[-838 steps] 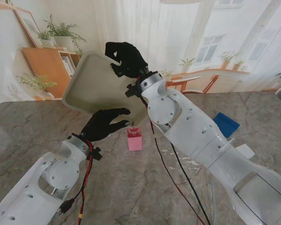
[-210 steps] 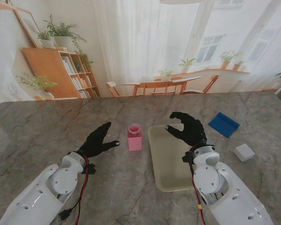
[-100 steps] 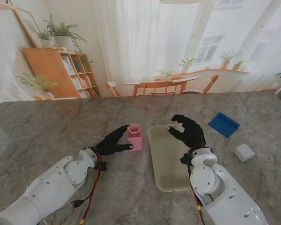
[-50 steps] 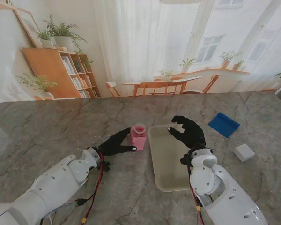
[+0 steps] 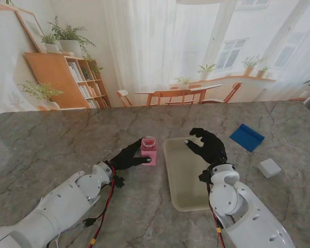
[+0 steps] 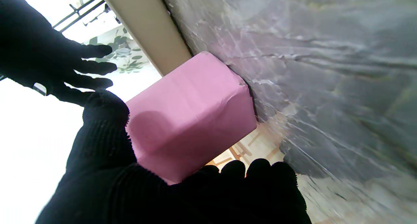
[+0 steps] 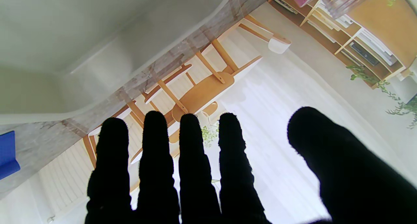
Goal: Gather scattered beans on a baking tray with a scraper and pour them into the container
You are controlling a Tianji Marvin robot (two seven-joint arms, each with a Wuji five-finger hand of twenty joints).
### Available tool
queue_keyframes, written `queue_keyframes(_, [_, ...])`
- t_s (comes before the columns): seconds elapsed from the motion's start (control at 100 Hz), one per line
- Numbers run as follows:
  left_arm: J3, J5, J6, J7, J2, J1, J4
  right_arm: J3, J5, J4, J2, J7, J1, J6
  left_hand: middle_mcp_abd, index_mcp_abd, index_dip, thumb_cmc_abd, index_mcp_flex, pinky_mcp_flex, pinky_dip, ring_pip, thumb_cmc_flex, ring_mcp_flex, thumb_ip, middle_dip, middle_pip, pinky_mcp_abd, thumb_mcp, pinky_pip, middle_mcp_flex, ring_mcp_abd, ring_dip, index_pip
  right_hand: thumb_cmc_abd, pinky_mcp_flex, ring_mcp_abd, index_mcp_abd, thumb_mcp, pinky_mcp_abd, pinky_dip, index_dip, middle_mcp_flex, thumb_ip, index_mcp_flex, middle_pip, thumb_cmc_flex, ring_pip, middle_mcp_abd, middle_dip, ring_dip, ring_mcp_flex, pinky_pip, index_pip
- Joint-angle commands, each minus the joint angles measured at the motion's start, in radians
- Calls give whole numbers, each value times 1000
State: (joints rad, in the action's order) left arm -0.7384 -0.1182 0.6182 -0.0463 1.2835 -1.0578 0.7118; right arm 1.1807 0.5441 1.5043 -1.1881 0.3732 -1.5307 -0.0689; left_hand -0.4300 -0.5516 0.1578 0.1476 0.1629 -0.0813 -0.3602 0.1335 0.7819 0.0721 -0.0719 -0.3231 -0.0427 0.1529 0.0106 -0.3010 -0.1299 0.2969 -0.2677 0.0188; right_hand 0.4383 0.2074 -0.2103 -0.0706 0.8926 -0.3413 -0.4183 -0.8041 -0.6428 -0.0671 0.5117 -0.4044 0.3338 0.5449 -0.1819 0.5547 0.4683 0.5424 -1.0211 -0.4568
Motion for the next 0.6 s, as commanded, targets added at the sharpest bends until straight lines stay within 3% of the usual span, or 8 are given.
queue_keyframes(0.0, [2,21,5,17,11,-3,-14,0,-1,0,-3,-11,-4,2,41,-43,-30,18,-12,-1,12,-17,5,-31,46,-1,14,121,-4,18,35,21,-7,19,-14,3,18,15,-19,-2,-23,-1,-3,-15,16,-22,3,8,10,11,12,11,-23,-12])
queue_keyframes(0.09, [2,34,9,31,11,-1,-19,1,-1,1,-4,-10,-5,0,57,0,-32,29,-12,1,6,-15,11,-29,46,-10,5,112,-7,22,31,12,-12,9,-16,4,17,17,-19,-1,-23,0,-4,-15,18,-22,3,9,10,12,12,11,-24,-14])
queue_keyframes(0.17, [4,44,13,46,11,1,-23,2,-1,2,-4,-9,-6,-4,83,98,-34,42,-21,3,0,-14,18,-27,45,-16,5,98,-9,24,32,-5,-15,10,-17,5,17,16,-20,-2,-24,0,-4,-16,17,-23,3,9,11,12,12,10,-25,-14])
queue_keyframes(0.47, [3,79,3,62,24,5,-41,5,-5,6,-5,-8,-11,-11,101,111,-43,57,-19,14,-34,18,54,-11,46,-36,-14,83,-27,-11,16,-21,-37,5,-19,10,19,16,-23,1,-27,0,-8,-15,26,-25,4,13,12,13,14,14,-30,-21])
queue_keyframes(0.53, [-3,94,-3,63,30,3,-45,6,-5,7,-5,-8,-11,-11,114,148,24,67,-23,13,-56,28,74,7,46,-49,-26,75,-40,-60,-8,-32,-42,-22,-21,11,18,17,-23,0,-27,1,-8,-15,23,-25,4,13,11,13,14,14,-31,-21])
queue_keyframes(0.59, [-5,103,-4,63,35,3,-52,6,-5,7,-5,-8,-11,-11,126,196,179,81,-34,15,-58,36,88,29,45,-70,-37,68,-62,-110,-35,-41,-48,-56,-20,11,19,17,-24,0,-28,1,-8,-15,23,-25,5,14,12,13,14,14,-31,-21])
